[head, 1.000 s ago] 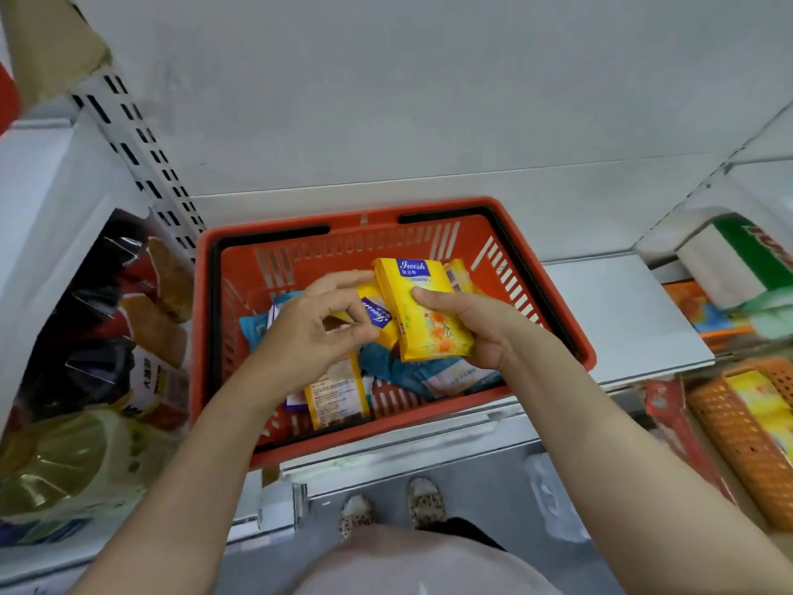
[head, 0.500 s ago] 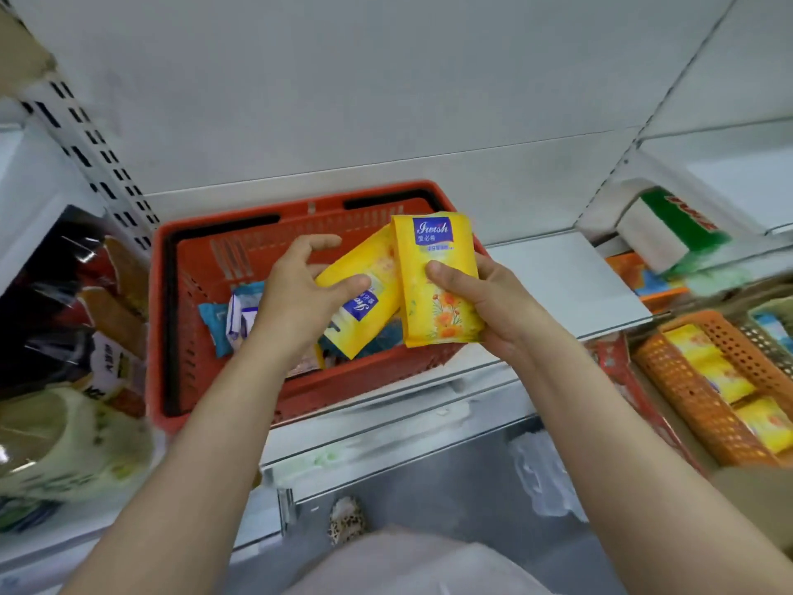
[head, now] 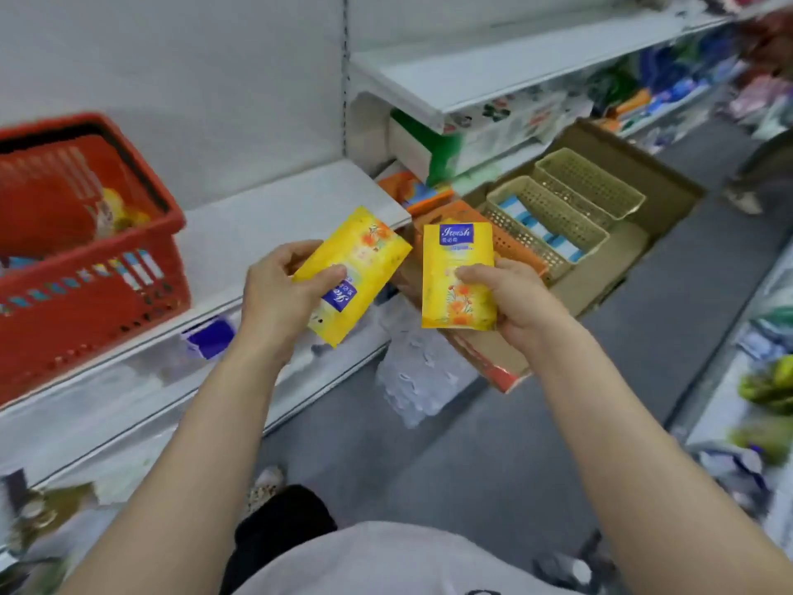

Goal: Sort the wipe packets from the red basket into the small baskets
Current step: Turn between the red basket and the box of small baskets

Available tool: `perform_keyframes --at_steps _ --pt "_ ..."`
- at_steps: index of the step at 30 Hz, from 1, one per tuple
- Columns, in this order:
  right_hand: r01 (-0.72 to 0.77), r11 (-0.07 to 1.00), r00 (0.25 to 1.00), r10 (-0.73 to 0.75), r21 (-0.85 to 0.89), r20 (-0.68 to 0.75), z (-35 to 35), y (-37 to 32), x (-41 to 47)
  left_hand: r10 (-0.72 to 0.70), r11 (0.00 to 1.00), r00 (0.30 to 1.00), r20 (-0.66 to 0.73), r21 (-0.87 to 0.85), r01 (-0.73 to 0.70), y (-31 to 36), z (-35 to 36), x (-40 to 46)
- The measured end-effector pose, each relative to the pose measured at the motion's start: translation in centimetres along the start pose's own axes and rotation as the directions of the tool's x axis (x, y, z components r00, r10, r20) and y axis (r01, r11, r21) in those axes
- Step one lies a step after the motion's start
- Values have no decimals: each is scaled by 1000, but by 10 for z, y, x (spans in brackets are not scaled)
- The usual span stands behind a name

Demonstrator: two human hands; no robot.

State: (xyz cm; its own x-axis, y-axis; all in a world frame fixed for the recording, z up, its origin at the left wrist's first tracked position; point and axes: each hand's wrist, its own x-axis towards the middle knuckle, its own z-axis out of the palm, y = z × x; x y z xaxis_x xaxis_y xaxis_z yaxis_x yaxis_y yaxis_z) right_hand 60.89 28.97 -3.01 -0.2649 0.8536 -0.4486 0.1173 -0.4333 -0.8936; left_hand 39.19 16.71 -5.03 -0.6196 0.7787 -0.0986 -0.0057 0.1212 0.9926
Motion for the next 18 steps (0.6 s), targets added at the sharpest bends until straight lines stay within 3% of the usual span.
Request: perform_keyframes --at_steps 5,11,18 --pt "-71 997 995 73 35 -65 -80 17 16 -64 998 996 66 -5 65 -3 80 -19" --pt "-32 989 992 49 148 -114 -135 6 76 -102 995 993 64 21 101 -7 147 25" --pt "-24 996 991 13 -86 -133 -179 -33 186 -175 985 984 21 -2 175 -21 212 113"
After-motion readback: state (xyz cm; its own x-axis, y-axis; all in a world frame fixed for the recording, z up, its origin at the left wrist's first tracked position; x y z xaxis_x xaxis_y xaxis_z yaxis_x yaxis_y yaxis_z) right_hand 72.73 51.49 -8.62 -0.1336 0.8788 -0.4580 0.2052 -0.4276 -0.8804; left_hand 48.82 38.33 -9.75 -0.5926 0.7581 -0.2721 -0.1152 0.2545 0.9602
